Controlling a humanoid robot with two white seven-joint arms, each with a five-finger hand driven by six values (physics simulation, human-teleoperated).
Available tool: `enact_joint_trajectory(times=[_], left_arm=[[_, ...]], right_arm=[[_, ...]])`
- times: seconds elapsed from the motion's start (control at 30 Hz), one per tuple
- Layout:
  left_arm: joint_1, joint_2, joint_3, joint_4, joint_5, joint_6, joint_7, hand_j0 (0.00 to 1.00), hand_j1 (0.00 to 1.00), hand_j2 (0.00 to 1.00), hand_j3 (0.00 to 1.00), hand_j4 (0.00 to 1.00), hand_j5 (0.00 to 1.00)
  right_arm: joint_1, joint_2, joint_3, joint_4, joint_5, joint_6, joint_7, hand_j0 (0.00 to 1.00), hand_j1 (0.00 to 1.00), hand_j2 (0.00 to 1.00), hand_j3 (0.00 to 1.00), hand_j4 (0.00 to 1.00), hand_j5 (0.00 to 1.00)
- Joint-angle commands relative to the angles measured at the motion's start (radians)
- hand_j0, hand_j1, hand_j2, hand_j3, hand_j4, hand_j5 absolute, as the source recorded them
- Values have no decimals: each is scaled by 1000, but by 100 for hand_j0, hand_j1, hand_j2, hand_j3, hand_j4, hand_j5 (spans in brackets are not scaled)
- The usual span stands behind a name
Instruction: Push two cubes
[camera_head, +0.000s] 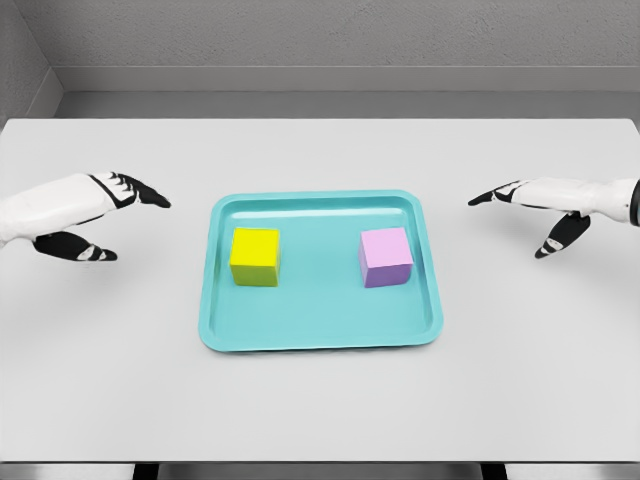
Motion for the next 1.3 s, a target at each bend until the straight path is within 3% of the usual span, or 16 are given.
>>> enact_joint_trajectory(times=[0.0,0.17,0.33,0.37,0.5,0.57,0.6,0.67,0.8,0.93,1.1,1.27], left_arm=[[-2,-45,-5,11,-87,1,-71,61,61,61,61,61,61],[-37,-136,-6,23,-142,1,-79,59,59,59,59,59,59],[-89,-228,-12,155,-180,1,-79,61,61,61,61,61,61],[-92,-249,-14,173,-206,1,-79,61,61,61,61,61,61],[-92,-258,-9,178,-211,1,-79,61,61,61,61,61,61],[-92,-257,-9,175,-208,1,-79,61,61,61,61,61,61],[-92,-258,-9,176,-208,1,-79,61,61,61,61,61,61],[-92,-272,-11,167,-206,1,-79,61,61,61,61,61,61],[-92,-263,-8,161,-202,1,-79,61,61,61,61,61,61],[-87,-251,-8,139,-197,1,-79,61,61,61,61,61,61],[-66,-231,-8,64,-177,1,-79,62,62,62,62,62,62],[-43,-229,-6,67,-182,1,-79,63,63,63,63,63,63]], right_arm=[[0,1,-1,-1,-6,2,0,100,100,100,100,100,100],[-3,21,9,5,-8,2,-14,100,100,100,100,100,100],[-2,25,11,39,-8,2,-19,100,100,100,100,100,100],[-3,27,9,39,-3,2,-17,91,91,91,91,91,91],[-2,28,13,27,10,2,-2,32,32,32,32,32,32],[-3,28,13,10,23,2,26,15,15,15,15,15,15],[-5,28,13,-6,24,2,26,13,13,13,13,13,13],[-9,36,13,-9,27,2,26,12,12,12,12,12,12],[-35,88,16,-9,144,2,26,11,11,11,11,11,11],[-97,145,112,-9,188,2,26,11,11,11,11,11,11],[-109,140,137,-110,199,2,26,11,11,11,11,11,11],[-117,143,166,-125,222,2,26,11,11,11,11,11,11]])
